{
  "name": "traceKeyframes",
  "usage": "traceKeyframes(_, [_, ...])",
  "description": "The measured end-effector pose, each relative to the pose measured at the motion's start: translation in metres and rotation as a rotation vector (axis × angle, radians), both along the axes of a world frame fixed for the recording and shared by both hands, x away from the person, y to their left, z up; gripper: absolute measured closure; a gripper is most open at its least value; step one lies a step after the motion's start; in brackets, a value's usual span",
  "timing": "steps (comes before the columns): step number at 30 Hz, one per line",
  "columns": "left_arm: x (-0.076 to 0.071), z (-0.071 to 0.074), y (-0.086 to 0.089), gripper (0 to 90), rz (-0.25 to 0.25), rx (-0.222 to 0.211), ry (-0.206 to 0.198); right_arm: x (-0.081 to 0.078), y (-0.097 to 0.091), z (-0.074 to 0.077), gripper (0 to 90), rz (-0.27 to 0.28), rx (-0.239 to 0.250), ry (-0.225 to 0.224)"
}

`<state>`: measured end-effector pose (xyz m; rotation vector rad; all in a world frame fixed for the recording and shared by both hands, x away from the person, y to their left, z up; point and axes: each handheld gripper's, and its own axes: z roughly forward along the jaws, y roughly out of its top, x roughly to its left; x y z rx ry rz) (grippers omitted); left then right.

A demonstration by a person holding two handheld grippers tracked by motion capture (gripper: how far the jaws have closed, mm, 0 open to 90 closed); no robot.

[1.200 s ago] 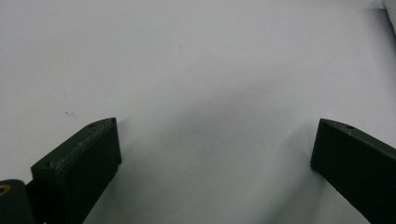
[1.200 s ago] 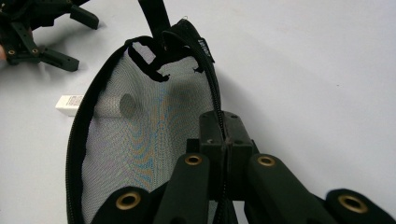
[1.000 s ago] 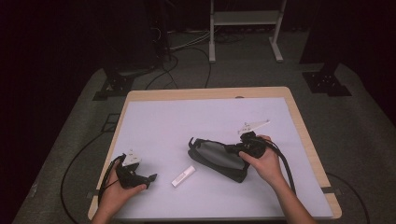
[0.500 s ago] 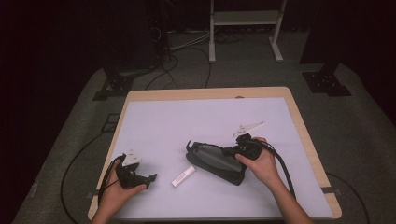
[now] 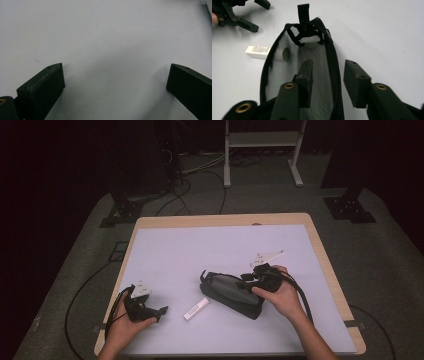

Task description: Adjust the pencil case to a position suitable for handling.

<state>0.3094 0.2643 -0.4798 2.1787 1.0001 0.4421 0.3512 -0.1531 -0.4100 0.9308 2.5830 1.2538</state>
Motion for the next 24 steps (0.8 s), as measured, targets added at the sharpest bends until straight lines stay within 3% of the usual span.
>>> traceKeyframes(7, [0.000, 0.000, 0.000, 0.7, 0.000, 0.000, 0.000, -0.003, -0.006, 0.007, 44.3, -0.028, 0.002, -0.045])
traceKeyframes(17, [0.000, 0.000, 0.000, 0.7, 0.000, 0.000, 0.000, -0.002, -0.021, 0.012, 39.2, -0.092, -0.017, -0.078])
traceKeyframes(24, [0.000, 0.000, 0.000, 0.7, 0.000, 0.000, 0.000, 0.000, -0.032, 0.015, 36.8, -0.151, -0.005, -0.089])
